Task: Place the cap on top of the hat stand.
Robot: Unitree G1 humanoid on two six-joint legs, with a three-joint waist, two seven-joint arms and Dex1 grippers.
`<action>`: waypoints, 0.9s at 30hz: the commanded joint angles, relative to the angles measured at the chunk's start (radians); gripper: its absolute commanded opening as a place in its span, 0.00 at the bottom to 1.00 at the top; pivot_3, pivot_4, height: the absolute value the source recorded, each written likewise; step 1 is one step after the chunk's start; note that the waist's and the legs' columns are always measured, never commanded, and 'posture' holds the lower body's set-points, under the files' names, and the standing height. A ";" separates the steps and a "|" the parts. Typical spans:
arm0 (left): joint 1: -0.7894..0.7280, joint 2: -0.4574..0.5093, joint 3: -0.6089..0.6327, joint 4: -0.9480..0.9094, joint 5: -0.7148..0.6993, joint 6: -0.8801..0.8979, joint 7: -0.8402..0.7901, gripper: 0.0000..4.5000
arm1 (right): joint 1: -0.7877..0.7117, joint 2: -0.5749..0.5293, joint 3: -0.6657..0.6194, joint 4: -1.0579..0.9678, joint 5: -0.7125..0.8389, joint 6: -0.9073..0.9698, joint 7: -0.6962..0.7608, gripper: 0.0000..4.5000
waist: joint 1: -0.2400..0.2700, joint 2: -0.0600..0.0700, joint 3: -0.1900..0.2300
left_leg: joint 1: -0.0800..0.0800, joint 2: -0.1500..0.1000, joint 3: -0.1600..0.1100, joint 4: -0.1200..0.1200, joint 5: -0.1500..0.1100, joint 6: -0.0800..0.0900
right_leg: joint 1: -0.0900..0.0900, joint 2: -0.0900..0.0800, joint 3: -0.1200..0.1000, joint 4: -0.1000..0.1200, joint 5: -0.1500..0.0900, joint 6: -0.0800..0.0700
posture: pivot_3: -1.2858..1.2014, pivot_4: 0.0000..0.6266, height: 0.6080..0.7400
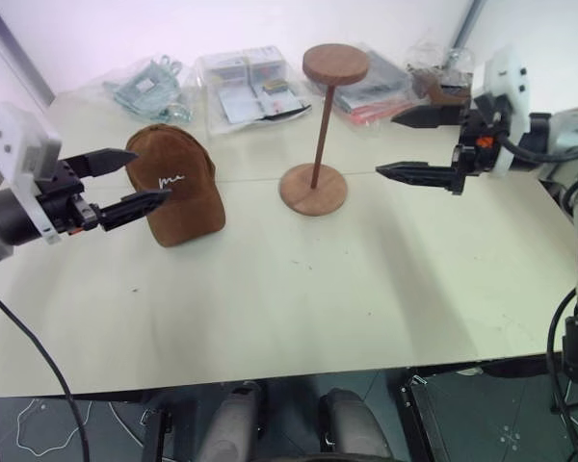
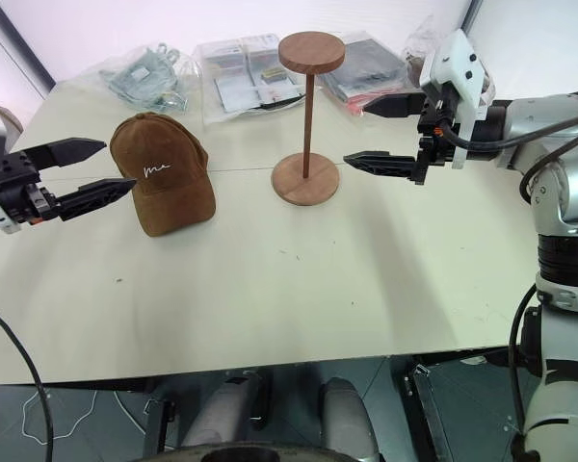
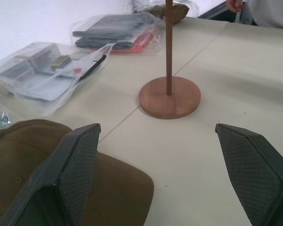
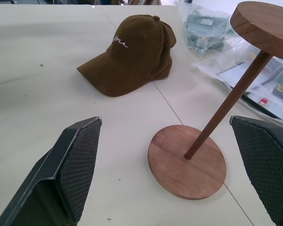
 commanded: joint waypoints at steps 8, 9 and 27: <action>-0.039 0.017 0.033 -0.014 -0.015 -0.002 0.017 0.91 | -0.033 -0.027 -0.039 -0.038 0.007 -0.009 -0.004 0.99 | 0.000 0.000 0.000 | 0.000 0.000 0.000 0.000 0.000 0.000 | 0.000 0.000 0.000 0.000 0.000 0.000 | 0.52 0.24 1.00; -0.037 0.018 0.034 -0.016 -0.015 -0.001 0.017 0.91 | -0.032 -0.026 -0.038 -0.038 0.006 -0.008 -0.005 0.99 | 0.000 0.000 0.000 | 0.000 0.000 0.000 0.000 0.000 0.000 | 0.000 0.000 0.000 0.000 0.000 0.000 | 0.52 0.24 1.00; -0.018 0.023 0.048 -0.054 -0.014 0.016 0.032 0.91 | -0.034 -0.017 -0.027 -0.024 0.004 -0.013 0.003 0.99 | 0.000 0.000 0.000 | 0.000 0.000 0.000 0.000 0.000 0.000 | 0.000 0.000 0.000 0.000 0.000 0.000 | 0.52 0.24 1.00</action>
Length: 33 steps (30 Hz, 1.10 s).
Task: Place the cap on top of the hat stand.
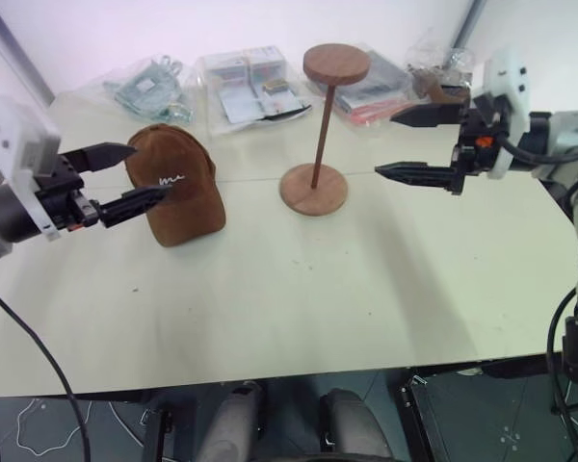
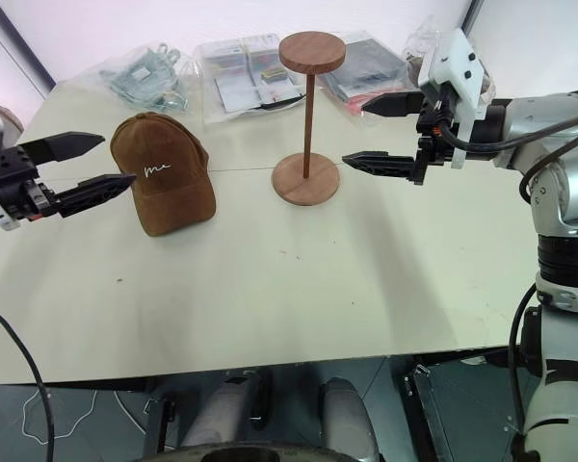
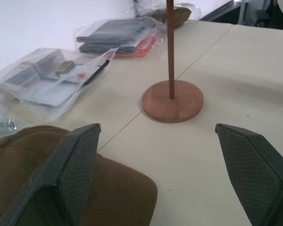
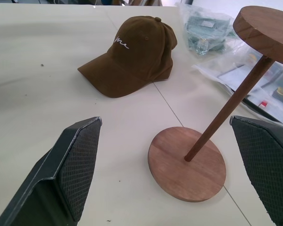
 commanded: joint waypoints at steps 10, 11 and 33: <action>0.109 0.014 -0.088 -0.145 0.198 -0.090 0.089 0.91 | 0.003 0.005 -0.002 -0.010 0.003 -0.005 0.017 0.99 | 0.000 0.000 0.000 | 0.000 0.000 0.000 0.000 0.000 0.000 | 0.000 0.000 0.000 0.000 0.000 0.000 | 0.52 0.24 1.00; 0.128 0.005 -0.099 -0.162 0.216 -0.099 0.100 0.91 | 0.008 0.007 -0.001 -0.017 0.004 -0.002 0.016 0.99 | 0.000 0.000 0.000 | 0.000 0.000 0.000 0.000 0.000 0.000 | 0.000 0.000 0.000 0.000 0.000 0.000 | 0.52 0.24 1.00; 0.459 -0.289 -0.491 -0.206 1.063 -0.397 0.632 0.91 | -0.026 0.072 0.061 -0.038 0.004 0.041 0.025 0.99 | 0.005 0.001 0.000 | -0.006 0.000 0.000 0.002 0.000 0.001 | -0.006 0.000 -0.001 0.001 0.000 0.000 | 0.52 0.24 1.00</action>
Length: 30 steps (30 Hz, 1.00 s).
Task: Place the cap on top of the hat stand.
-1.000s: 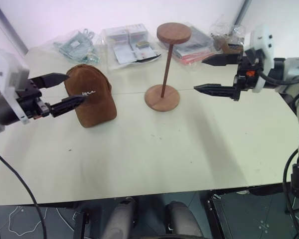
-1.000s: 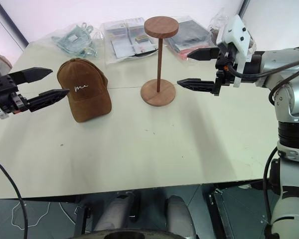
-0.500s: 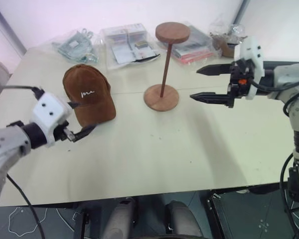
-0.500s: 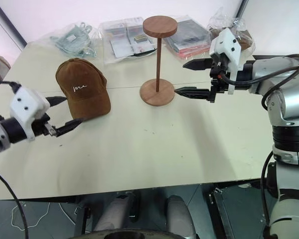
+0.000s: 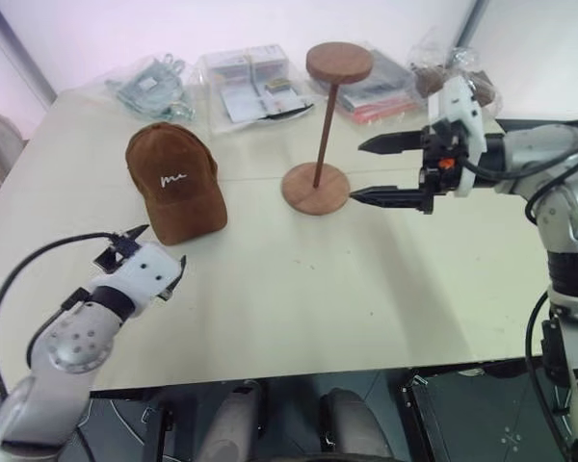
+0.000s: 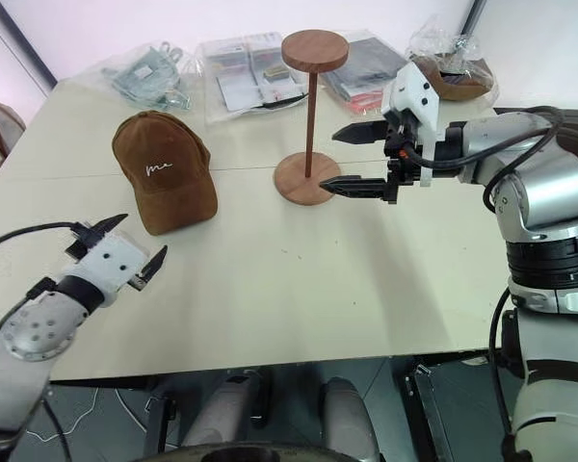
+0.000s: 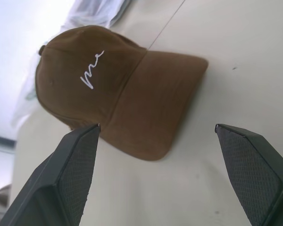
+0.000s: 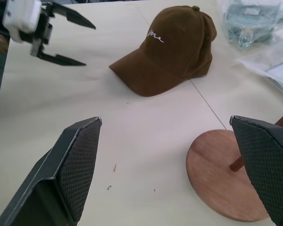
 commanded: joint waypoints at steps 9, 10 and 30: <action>-0.069 -0.128 -0.083 0.249 0.261 -0.160 0.159 0.91 | -0.026 -0.018 -0.024 -0.052 0.007 0.017 -0.017 0.99 | 0.001 0.000 0.000 | -0.001 0.000 0.000 0.001 0.000 0.000 | -0.001 0.000 -0.001 0.000 0.000 0.000 | 0.52 0.24 1.00; -0.077 -0.137 -0.088 0.270 0.270 -0.168 0.161 0.91 | -0.026 -0.020 -0.026 -0.056 0.008 0.020 -0.020 0.99 | 0.001 0.000 0.000 | -0.001 0.000 0.000 0.001 0.000 0.000 | -0.001 0.000 -0.001 0.001 0.000 0.000 | 0.52 0.24 1.00; -0.255 -0.256 -0.111 0.660 0.359 -0.333 0.293 0.91 | -0.004 -0.053 -0.062 -0.129 0.032 0.066 -0.068 0.99 | 0.023 0.004 -0.003 | -0.002 0.000 -0.002 0.009 0.000 0.001 | 0.001 0.000 -0.003 0.004 0.001 0.001 | 0.52 0.24 1.00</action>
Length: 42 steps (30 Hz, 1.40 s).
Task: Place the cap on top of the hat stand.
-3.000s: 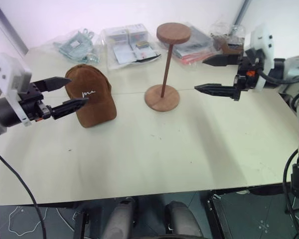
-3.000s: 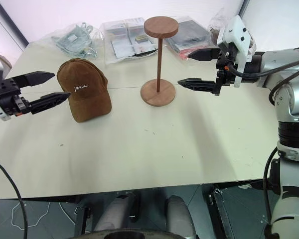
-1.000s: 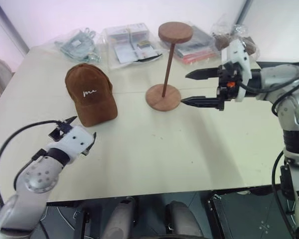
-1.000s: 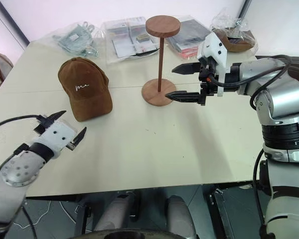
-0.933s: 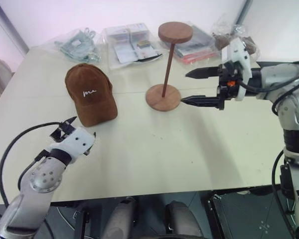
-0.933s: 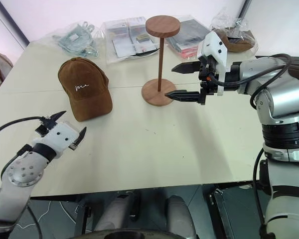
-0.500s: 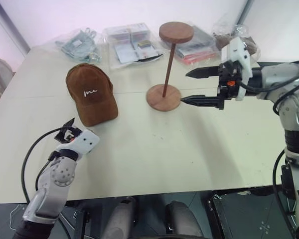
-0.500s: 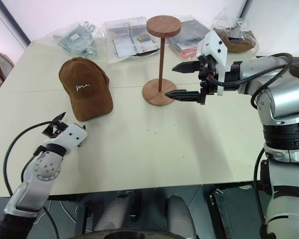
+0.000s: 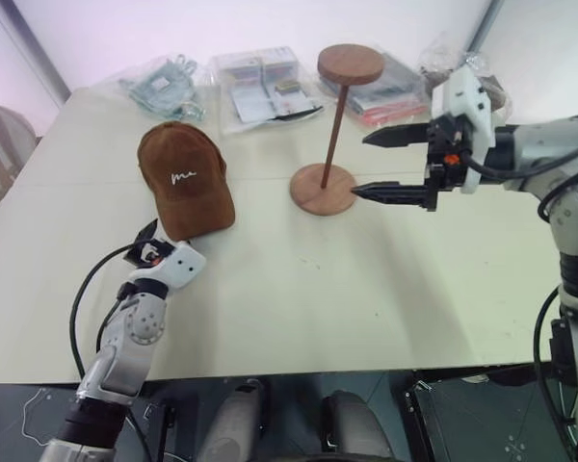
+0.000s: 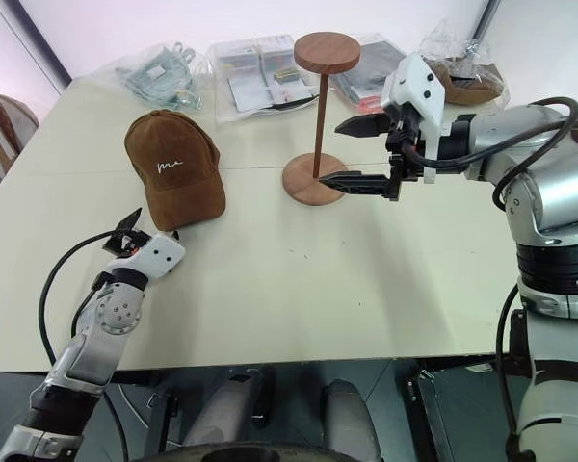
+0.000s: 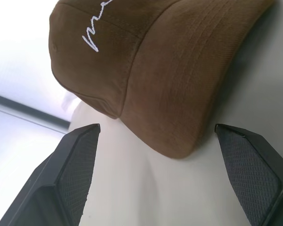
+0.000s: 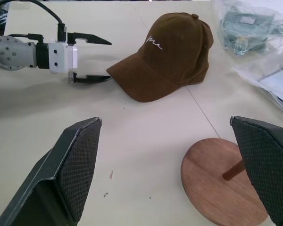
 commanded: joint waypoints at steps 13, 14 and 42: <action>-0.084 0.024 0.048 0.219 -0.005 -0.063 0.060 0.91 | 0.000 -0.026 -0.049 -0.036 0.025 -0.004 -0.019 0.99 | -0.003 0.002 -0.001 | 0.000 0.000 0.000 0.001 0.000 0.001 | 0.000 0.000 0.000 0.001 0.000 0.000 | 0.52 0.24 1.00; -0.087 0.026 0.051 0.228 -0.008 -0.070 0.061 0.91 | 0.000 -0.026 -0.048 -0.036 0.026 -0.004 -0.019 0.99 | -0.004 0.002 -0.001 | 0.000 0.000 0.000 0.001 0.000 0.001 | 0.000 0.001 0.000 0.001 0.000 0.000 | 0.52 0.24 1.00; -0.092 0.007 0.095 0.256 -0.032 -0.304 0.198 0.01 | -0.006 -0.052 -0.040 -0.022 0.024 -0.023 -0.011 1.00 | -0.001 0.011 -0.007 | -0.001 0.000 0.000 0.004 -0.001 0.001 | 0.000 0.000 0.000 0.001 0.000 0.001 | 0.52 0.24 1.00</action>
